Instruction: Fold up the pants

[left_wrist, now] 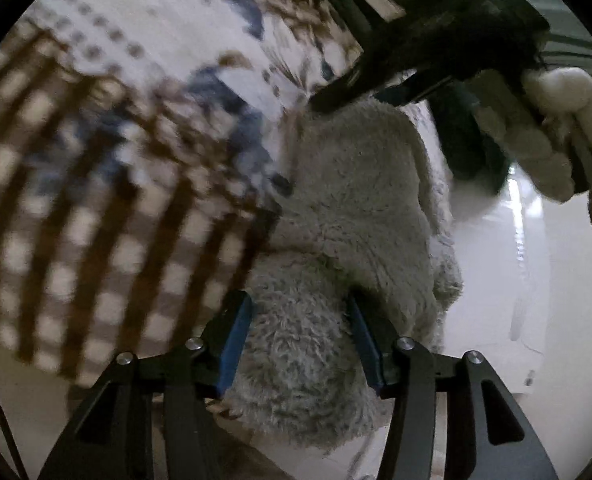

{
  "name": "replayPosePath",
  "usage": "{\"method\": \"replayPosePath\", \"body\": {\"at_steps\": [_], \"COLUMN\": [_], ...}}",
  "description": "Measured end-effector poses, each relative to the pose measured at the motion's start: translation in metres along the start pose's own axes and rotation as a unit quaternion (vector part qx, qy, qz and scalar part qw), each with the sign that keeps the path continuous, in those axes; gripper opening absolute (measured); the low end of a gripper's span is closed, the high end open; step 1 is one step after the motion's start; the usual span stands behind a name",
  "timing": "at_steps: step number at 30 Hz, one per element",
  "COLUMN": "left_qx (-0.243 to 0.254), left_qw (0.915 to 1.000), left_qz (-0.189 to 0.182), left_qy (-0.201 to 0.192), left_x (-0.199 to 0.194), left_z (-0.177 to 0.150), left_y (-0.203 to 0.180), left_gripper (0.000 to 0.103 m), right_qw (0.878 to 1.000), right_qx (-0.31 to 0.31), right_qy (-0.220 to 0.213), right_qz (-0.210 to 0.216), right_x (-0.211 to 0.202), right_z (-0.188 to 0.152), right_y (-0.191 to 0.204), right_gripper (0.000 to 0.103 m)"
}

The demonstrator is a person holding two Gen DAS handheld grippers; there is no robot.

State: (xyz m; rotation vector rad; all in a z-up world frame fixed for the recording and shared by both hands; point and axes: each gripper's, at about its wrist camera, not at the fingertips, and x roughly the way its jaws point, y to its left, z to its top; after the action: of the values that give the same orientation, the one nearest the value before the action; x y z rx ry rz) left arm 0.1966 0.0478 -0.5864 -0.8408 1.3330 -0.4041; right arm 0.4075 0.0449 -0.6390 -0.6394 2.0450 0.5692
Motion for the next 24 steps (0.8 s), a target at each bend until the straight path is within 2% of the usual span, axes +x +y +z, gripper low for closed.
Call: {"method": "replayPosePath", "body": {"at_steps": [1,2,3,4,7,8,10,14,15,17,19,20,21,22,24], "left_qx": [0.001,0.009,0.016,0.022,0.018,0.013,0.008,-0.001,-0.008,-0.023,-0.028,-0.024,-0.018,-0.013,-0.001], "left_qw": [0.9999,0.9999,0.9998,0.9997,0.9997,0.9997,0.9998,0.9990,0.9986,0.9993,0.9988,0.9983,0.9970,0.9955,0.9938], "left_qz": [-0.010,-0.009,-0.011,-0.012,-0.016,-0.018,-0.016,0.004,0.012,0.005,0.040,0.052,0.073,0.088,0.098], "left_qy": [0.006,0.003,0.002,0.002,-0.007,-0.003,-0.001,0.044,0.052,0.030,0.003,-0.008,-0.020,-0.031,-0.053], "left_x": [0.006,0.007,0.006,0.004,-0.010,-0.012,-0.014,-0.002,-0.002,-0.019,-0.040,-0.049,-0.056,-0.061,-0.070], "left_z": [0.001,0.000,-0.003,-0.007,-0.027,-0.034,-0.045,-0.068,-0.071,-0.069,-0.061,-0.055,-0.050,-0.047,-0.044], "left_y": [0.003,0.003,0.002,0.003,0.010,0.012,0.013,0.017,0.018,0.015,0.007,0.000,-0.008,-0.015,-0.028], "left_gripper": [0.047,0.047,0.043,0.034,0.025,0.024,0.022,0.020,0.018,0.022,0.025,0.026,0.034,0.052,0.068], "right_qw": [1.000,1.000,0.999,0.999,0.997,0.997,0.995,0.992,0.990,0.991,0.994,0.992,0.990,0.987,0.982], "right_qx": [0.001,0.006,0.017,0.023,0.053,0.067,0.079,0.112,0.128,0.114,0.083,0.075,0.066,0.055,0.044], "right_qy": [0.004,0.006,0.001,-0.007,-0.043,-0.044,-0.050,-0.054,-0.057,-0.057,-0.058,-0.077,-0.098,-0.118,-0.158], "right_qz": [-0.015,-0.028,-0.034,-0.037,-0.037,-0.022,-0.021,-0.002,0.013,0.034,0.042,0.059,0.077,0.089,0.089], "right_x": [0.008,0.016,0.021,0.019,0.002,-0.001,-0.001,0.000,0.001,0.001,-0.005,-0.013,-0.022,-0.030,-0.050], "right_z": [0.000,0.000,-0.001,-0.001,-0.007,-0.010,-0.014,-0.015,-0.016,-0.015,-0.020,-0.027,-0.035,-0.045,-0.077], "right_y": [0.002,0.003,0.003,0.004,-0.005,-0.011,-0.018,-0.038,-0.043,-0.042,-0.037,-0.036,-0.037,-0.038,-0.048], "right_gripper": [0.049,0.048,0.042,0.037,0.031,0.031,0.030,0.030,0.032,0.041,0.067,0.073,0.080,0.081,0.081]}}
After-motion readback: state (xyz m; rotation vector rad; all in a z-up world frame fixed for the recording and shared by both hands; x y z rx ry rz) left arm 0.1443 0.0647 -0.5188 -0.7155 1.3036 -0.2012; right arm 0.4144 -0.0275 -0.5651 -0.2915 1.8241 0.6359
